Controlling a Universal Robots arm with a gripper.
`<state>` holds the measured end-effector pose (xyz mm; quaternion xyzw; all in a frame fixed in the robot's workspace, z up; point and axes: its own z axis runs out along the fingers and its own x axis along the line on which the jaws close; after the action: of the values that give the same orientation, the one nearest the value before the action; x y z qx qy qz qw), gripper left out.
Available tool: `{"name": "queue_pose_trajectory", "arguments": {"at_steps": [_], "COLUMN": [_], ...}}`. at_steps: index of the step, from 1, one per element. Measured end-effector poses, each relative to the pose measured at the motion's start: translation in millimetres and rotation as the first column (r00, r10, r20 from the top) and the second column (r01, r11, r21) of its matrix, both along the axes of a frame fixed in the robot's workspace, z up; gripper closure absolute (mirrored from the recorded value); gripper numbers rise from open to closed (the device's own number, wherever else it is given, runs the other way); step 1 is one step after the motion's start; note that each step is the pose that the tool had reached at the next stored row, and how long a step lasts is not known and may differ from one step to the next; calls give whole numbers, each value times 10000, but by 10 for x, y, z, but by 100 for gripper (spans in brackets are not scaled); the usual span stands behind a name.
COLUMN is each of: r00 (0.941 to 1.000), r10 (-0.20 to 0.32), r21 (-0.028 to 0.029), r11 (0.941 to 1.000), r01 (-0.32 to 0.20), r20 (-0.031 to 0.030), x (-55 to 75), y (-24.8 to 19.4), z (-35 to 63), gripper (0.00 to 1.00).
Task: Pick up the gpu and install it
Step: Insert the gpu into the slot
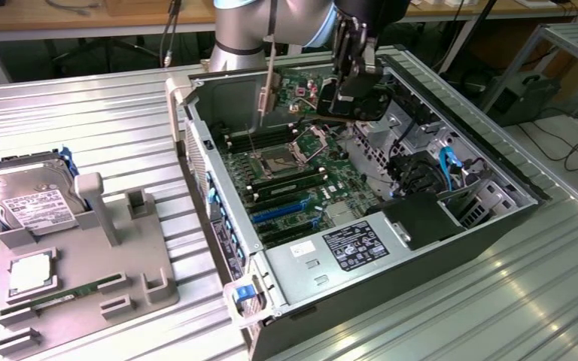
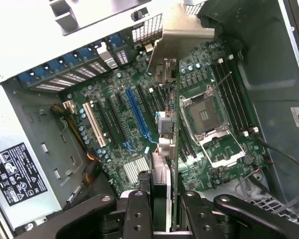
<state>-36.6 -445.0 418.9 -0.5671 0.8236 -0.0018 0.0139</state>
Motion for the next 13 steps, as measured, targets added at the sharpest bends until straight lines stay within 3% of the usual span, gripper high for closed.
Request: {"name": "queue_pose_trajectory", "arguments": {"at_steps": [5, 13], "r00": [9950, 9818], "r10": [1003, 1900], "r21": [0, 0], "r11": [9950, 9818], "r01": [-1003, -1900], "r20": [0, 0], "x": [0, 0], "y": [0, 0], "z": [0, 0], "gripper": [73, 73]}}
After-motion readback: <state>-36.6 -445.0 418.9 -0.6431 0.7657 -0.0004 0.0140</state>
